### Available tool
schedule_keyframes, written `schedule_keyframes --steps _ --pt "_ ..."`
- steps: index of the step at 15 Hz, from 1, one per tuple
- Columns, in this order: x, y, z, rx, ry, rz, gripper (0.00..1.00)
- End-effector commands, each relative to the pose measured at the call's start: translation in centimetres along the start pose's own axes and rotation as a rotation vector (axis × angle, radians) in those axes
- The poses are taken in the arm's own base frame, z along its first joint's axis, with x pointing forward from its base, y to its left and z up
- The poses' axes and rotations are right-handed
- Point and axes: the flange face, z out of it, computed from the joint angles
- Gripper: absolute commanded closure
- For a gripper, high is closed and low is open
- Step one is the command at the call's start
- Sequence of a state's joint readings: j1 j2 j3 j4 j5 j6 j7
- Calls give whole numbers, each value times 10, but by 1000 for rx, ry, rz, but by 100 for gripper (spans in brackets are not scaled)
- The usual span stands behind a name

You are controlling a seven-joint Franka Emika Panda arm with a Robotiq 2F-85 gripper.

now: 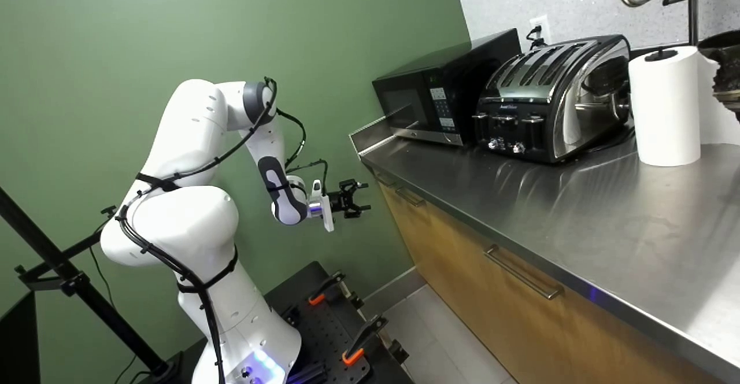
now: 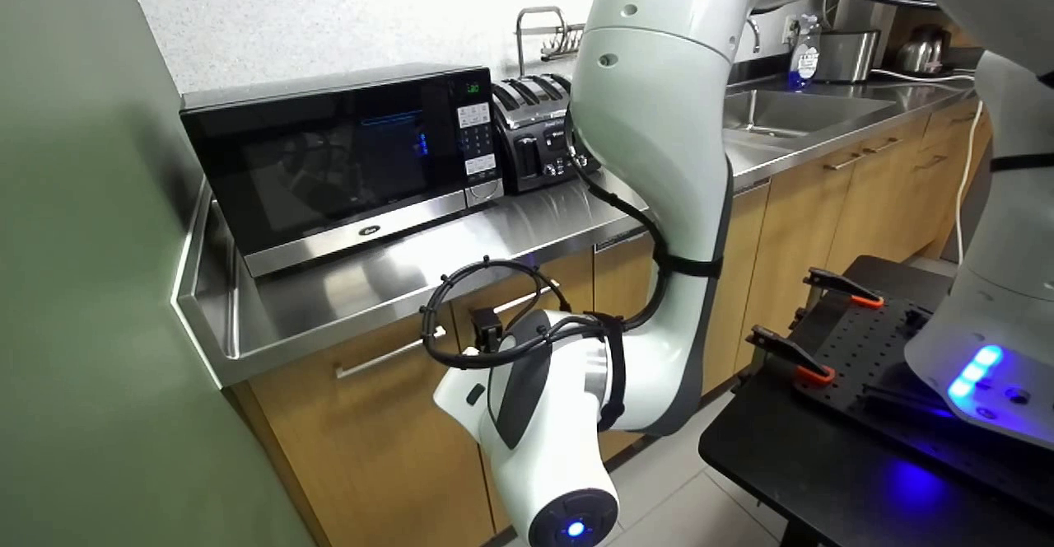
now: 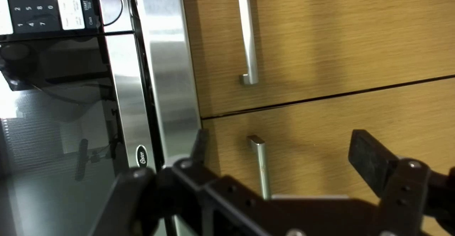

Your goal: Open the bottom left cupboard door

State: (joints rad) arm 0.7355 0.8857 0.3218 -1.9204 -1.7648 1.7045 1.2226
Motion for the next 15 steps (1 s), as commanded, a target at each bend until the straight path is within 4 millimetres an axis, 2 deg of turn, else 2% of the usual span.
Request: schedule_keyframes --steps 1,2,4,10,15 --pt "1 1 1 0 -3 1 0" --pt "1 1 1 0 -3 2 0" --pt "4 -6 15 -25 36 -38 0" --pt "13 -22 65 -171 52 -125 0" --pt "35 -43 77 -346 28 -161 0"
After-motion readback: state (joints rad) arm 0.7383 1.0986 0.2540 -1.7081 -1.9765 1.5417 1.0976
